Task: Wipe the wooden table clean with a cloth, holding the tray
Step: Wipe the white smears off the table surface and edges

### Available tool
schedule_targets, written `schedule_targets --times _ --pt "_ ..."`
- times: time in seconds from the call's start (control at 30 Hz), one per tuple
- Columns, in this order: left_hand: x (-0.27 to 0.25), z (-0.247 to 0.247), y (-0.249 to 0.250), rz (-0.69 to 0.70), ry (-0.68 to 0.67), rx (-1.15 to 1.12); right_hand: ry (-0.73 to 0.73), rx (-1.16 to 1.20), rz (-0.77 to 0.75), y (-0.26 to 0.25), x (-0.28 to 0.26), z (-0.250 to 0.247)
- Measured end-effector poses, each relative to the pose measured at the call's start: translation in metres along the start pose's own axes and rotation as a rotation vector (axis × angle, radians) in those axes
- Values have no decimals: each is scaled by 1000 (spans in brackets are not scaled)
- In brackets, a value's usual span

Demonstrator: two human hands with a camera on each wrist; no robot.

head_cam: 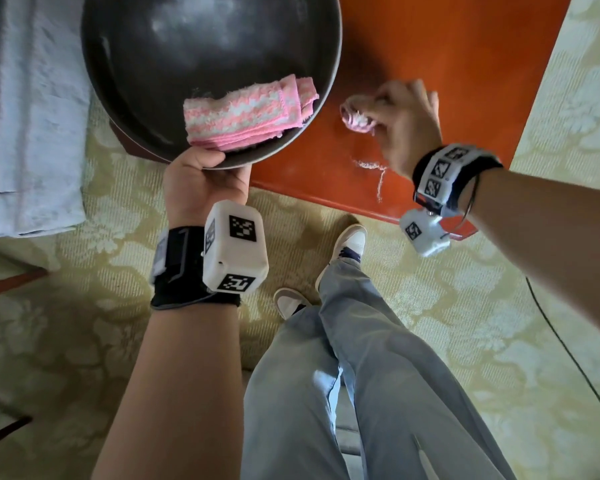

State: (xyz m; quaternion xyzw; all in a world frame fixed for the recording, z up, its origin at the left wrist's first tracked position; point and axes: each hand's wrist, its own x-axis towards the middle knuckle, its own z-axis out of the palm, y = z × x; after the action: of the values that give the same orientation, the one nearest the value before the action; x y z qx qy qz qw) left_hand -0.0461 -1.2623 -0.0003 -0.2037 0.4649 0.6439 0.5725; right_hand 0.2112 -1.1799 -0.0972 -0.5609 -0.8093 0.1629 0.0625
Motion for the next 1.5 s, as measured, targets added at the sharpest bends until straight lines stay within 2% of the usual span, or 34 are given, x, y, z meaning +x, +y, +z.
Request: schedule_targets --times 0.13,0.23,0.33,0.43,0.6,0.77,1.07,1.23,1.4,1.5 --pt "-8 -28 11 -4 -20 -26 -40 -29 67 -25 22 14" --pt "-10 -52 19 0 -25 -33 -92 -44 180 -42 25 31" --pt "-11 -73 25 11 -31 -52 -73 -91 190 -57 18 47" --pt "-12 -93 30 19 -68 -84 -61 -116 53 -70 15 59" --pt "-16 -111 23 -16 -83 -122 -190 -124 -232 -75 6 56" --pt "-28 -112 6 -13 -48 -119 -160 -80 -427 -63 -17 52" --pt "-54 -107 -43 45 -45 -155 -151 -69 -609 -18 -45 41" --pt "-74 -103 -84 81 -1 -246 -243 -98 -706 16 -57 33" --pt "-97 -101 -126 126 27 -310 -379 -224 -747 18 -57 17" --pt "-111 -104 -145 135 58 -362 -365 -138 -707 13 -52 -3"
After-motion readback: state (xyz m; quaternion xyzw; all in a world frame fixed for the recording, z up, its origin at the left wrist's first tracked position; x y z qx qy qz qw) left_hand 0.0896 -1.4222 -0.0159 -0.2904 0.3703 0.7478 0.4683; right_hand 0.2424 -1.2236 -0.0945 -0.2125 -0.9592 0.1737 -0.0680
